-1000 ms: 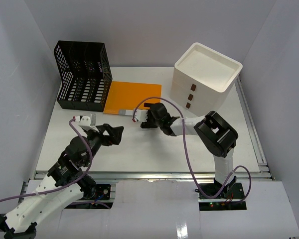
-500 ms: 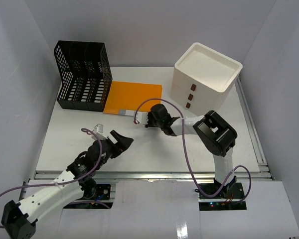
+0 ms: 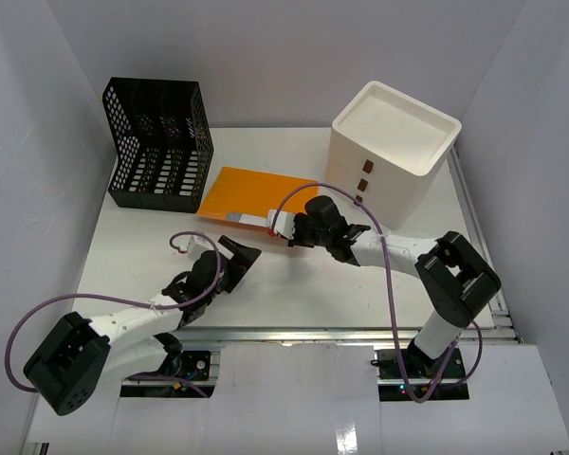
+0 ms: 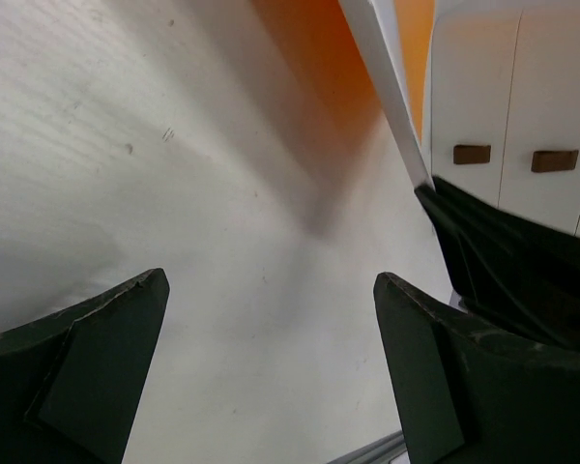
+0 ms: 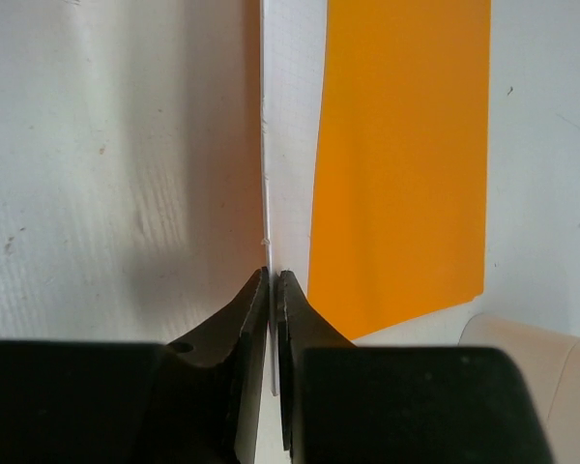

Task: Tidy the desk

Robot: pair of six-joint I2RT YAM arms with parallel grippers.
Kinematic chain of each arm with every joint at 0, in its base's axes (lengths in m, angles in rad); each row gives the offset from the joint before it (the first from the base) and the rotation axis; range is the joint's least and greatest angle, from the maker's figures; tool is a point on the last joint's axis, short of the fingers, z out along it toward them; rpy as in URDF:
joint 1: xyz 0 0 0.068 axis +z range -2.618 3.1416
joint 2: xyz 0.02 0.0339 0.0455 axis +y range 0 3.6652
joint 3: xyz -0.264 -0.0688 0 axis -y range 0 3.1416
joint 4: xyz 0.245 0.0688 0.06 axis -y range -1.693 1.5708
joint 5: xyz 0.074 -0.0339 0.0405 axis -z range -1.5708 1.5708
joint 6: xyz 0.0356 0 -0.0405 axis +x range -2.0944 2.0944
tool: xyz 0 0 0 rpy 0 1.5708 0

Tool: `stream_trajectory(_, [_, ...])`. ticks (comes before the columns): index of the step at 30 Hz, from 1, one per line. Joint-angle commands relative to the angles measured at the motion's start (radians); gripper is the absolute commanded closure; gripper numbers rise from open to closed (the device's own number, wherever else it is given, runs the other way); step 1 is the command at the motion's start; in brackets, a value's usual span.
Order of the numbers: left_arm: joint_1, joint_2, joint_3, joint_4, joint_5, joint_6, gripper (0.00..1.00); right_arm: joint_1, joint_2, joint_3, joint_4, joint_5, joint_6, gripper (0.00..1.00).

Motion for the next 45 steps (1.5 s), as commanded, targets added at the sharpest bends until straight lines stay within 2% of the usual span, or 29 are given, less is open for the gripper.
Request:
stream_trajectory(1, [0.028, 0.096, 0.085, 0.126, -0.043, -0.03, 0.02, -0.004, -0.091, -0.05, -0.027, -0.065, 0.064, 0.9])
stream_trajectory(5, [0.046, 0.198, 0.127, 0.167, -0.036, -0.036, 0.02, -0.004, -0.139, -0.092, -0.028, -0.08, 0.082, 0.91])
stream_trajectory(18, [0.108, 0.377, 0.223, 0.221, 0.004, -0.051, 0.03, -0.004, -0.21, -0.14, -0.047, -0.123, 0.124, 0.91])
stream_trajectory(29, [0.149, 0.436, 0.263, 0.291, 0.007, -0.054, 0.23, -0.004, -0.294, -0.183, -0.073, -0.205, 0.151, 0.92])
stream_trajectory(35, [0.167, 0.432, 0.24, 0.361, 0.049, -0.046, 0.48, -0.004, -0.331, -0.209, -0.087, -0.267, 0.168, 0.92])
stream_trajectory(37, [0.17, 0.426, 0.224, 0.384, 0.058, -0.04, 0.54, -0.004, -0.339, -0.212, -0.092, -0.277, 0.17, 0.91])
stream_trajectory(42, [0.177, 0.376, 0.177, 0.448, 0.086, 0.032, 0.87, -0.004, -0.352, -0.215, -0.133, -0.313, 0.173, 0.89])
stream_trajectory(44, [0.178, 0.354, 0.172, 0.449, 0.09, 0.078, 0.95, -0.005, -0.363, -0.213, -0.153, -0.323, 0.164, 0.84])
stream_trajectory(45, [0.178, 0.337, 0.173, 0.446, 0.093, 0.116, 0.98, -0.006, -0.367, -0.209, -0.175, -0.33, 0.156, 0.76])
